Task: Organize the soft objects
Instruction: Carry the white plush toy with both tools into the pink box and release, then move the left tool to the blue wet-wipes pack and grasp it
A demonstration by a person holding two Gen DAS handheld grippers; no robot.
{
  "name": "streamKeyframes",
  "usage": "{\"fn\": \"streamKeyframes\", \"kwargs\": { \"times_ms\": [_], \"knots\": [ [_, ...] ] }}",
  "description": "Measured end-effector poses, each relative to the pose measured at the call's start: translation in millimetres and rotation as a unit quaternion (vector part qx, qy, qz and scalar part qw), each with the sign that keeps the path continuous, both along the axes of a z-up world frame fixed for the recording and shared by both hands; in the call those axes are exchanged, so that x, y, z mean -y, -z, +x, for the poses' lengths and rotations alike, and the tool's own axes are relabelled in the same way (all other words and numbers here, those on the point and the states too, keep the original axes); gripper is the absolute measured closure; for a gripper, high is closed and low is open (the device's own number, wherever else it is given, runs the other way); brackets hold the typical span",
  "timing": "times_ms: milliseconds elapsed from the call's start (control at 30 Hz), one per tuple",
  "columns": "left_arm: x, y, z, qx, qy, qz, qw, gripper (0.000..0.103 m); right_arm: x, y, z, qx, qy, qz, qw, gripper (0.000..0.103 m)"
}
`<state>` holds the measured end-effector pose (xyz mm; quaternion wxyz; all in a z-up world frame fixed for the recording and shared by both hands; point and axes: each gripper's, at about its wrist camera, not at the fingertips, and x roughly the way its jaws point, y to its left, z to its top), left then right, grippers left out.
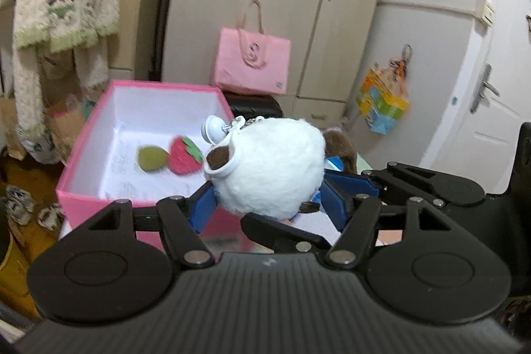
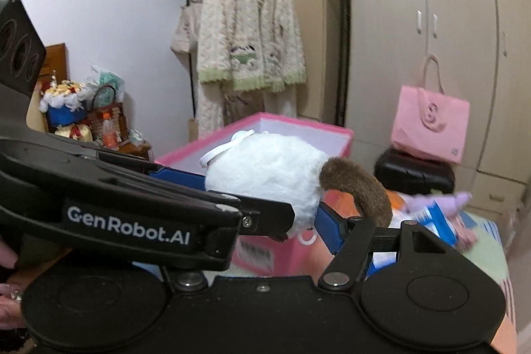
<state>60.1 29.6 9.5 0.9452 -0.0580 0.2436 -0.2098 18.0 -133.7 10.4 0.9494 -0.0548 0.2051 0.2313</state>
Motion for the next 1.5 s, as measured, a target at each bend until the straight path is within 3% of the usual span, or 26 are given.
{"fn": "streamKeyframes", "kwargs": {
  "times_ms": [133, 300, 567, 733, 900, 1033, 1300, 1500],
  "knots": [
    [-19.0, -1.6, 18.9, 0.010, -0.034, -0.018, 0.9992, 0.034, -13.5, -4.9, 23.2, 0.010, -0.023, 0.013, 1.000, 0.031],
    [-36.3, 0.1, 48.7, -0.004, -0.055, -0.030, 0.9980, 0.034, -23.9, -2.7, 66.7, -0.024, -0.043, 0.049, 0.998, 0.032],
    [-58.3, 15.3, 102.4, -0.080, -0.068, -0.027, 0.9942, 0.034, -45.4, 17.3, 125.3, -0.113, -0.058, 0.065, 0.990, 0.033],
    [-65.7, 30.9, 119.2, -0.114, -0.069, -0.041, 0.9903, 0.035, -59.5, 29.5, 146.1, -0.151, -0.054, 0.039, 0.986, 0.033],
    [-62.8, 38.9, 122.1, -0.134, -0.047, -0.051, 0.9886, 0.035, -66.9, 38.3, 150.8, -0.178, -0.066, 0.031, 0.981, 0.034],
    [-63.7, 35.9, 117.4, -0.126, -0.049, -0.038, 0.9901, 0.035, -71.2, 39.6, 148.1, -0.177, -0.058, 0.006, 0.983, 0.034],
    [-63.2, 3.6, 90.1, -0.089, -0.046, 0.019, 0.9948, 0.032, -55.8, 21.2, 136.1, -0.163, -0.040, -0.006, 0.986, 0.034],
    [-58.1, -26.4, 62.6, -0.075, -0.018, 0.044, 0.9960, 0.032, -40.1, -4.8, 113.8, -0.141, -0.031, -0.018, 0.989, 0.033]
  ]
}}
